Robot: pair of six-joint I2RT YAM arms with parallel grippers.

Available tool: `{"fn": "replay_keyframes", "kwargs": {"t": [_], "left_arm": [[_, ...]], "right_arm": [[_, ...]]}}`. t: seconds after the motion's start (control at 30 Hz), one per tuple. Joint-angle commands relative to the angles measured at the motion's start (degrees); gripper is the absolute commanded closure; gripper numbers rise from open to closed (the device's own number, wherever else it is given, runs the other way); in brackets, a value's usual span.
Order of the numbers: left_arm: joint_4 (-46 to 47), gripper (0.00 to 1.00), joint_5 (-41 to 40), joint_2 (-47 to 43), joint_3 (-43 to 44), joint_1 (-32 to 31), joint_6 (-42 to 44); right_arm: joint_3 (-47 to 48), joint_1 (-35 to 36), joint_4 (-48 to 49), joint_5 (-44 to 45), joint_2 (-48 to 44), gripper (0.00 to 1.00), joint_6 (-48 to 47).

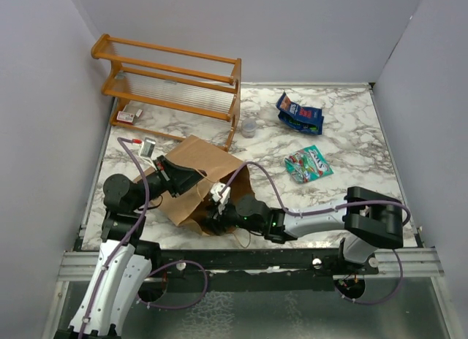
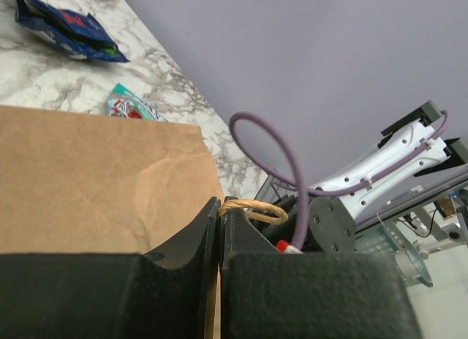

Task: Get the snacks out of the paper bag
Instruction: Take out the snack from the paper bag.

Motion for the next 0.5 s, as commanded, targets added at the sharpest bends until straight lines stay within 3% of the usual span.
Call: {"fn": "replay_keyframes", "kwargs": {"t": [0.0, 0.1, 0.23, 0.27, 0.33, 0.4, 0.47], "left_arm": [[4.49, 1.00, 3.44, -2.69, -3.50, -0.17, -2.88], [3.03, 1.00, 2.16, -4.13, -2.94, -0.17, -2.86], [2.44, 1.00, 0.88, -2.76, 0.43, -0.12, -3.10], [2.23, 1.00, 0.10, -1.40, 4.58, -0.17, -2.88], [2.19, 1.00, 0.05, 0.10, 6.78, -0.17, -2.74], [1.74, 1.00, 0.38, 0.97, 8.43, -0.17, -2.53], [1.29, 1.00, 0.55, 1.04, 9.21, -0.17, -2.00]], "right_arm": [[-3.88, 0.39, 9.04, 9.39, -2.92, 0.44, -15.18], [-6.82, 0.43, 16.24, 8.75, -2.77, 0.34, -29.85], [-10.85, -0.14, 23.93, 4.51, -2.79, 0.27, -39.40], [-14.06, -0.25, 32.54, 0.72, -0.25, 0.23, -47.14], [-14.71, -0.64, 36.37, -0.18, 1.93, 0.21, -52.23], [-12.81, -1.09, 32.83, -1.64, 2.93, 0.25, -56.43], [-9.74, -1.78, 27.37, -3.98, 3.39, 0.50, -59.60]]}}
